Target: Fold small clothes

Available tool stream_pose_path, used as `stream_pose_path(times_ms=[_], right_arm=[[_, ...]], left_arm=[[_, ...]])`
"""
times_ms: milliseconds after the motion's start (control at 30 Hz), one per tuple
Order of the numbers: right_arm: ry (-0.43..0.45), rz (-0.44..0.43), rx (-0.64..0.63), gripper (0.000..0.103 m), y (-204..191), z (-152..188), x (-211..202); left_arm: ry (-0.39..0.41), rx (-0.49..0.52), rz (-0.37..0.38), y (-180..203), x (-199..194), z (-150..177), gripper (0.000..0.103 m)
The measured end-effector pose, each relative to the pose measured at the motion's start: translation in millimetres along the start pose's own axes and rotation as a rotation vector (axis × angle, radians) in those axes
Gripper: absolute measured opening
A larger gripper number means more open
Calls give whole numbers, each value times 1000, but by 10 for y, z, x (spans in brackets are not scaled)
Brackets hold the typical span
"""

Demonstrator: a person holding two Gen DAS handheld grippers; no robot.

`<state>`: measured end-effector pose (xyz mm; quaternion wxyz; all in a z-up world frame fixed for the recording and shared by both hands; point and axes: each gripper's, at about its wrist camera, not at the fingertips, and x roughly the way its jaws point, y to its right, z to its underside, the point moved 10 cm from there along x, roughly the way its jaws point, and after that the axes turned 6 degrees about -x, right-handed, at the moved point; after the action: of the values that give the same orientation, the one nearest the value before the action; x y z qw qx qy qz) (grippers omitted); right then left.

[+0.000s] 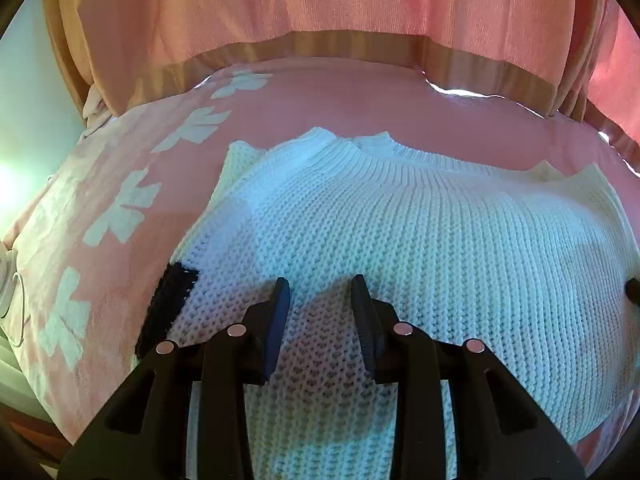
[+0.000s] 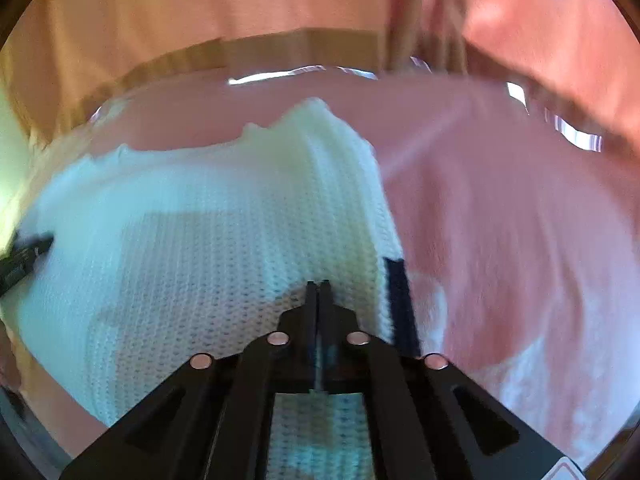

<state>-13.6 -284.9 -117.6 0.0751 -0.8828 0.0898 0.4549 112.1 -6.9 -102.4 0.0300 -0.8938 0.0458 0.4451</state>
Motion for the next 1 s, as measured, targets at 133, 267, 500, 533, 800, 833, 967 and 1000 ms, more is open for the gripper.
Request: stream_pose_path(times_ms=[133,267,500,533,800,833,967,1000], right_arm=[[82,60,87,5,299,-91,-318],[25,40,38,3,192,56,-239],[138,41,52,2,242,-129,-539],[174,-6,36,2,120,-189,-613],[201,-249,-274,2,-1426,-233,-506],[185,-255,-302,2,-1551,-211,-417],[127,-227,-370,2,-1826,-116,-89],[94,-215,-366,2,-1844,-92,44]], left_arm=[[7,10,1,0,0,6,31],[8,15,-6,8,1,4,31],[31,-119,98,-228,-309,-104,38],[49,-145,104,-315,-371,-148,40],[-117,-379,137,-842,-8,52,57],[-142,-399,151,-845,45,106,57],[-171,-451,208,-861,151,162,62],[-173,-456,220,-860,159,165,62]])
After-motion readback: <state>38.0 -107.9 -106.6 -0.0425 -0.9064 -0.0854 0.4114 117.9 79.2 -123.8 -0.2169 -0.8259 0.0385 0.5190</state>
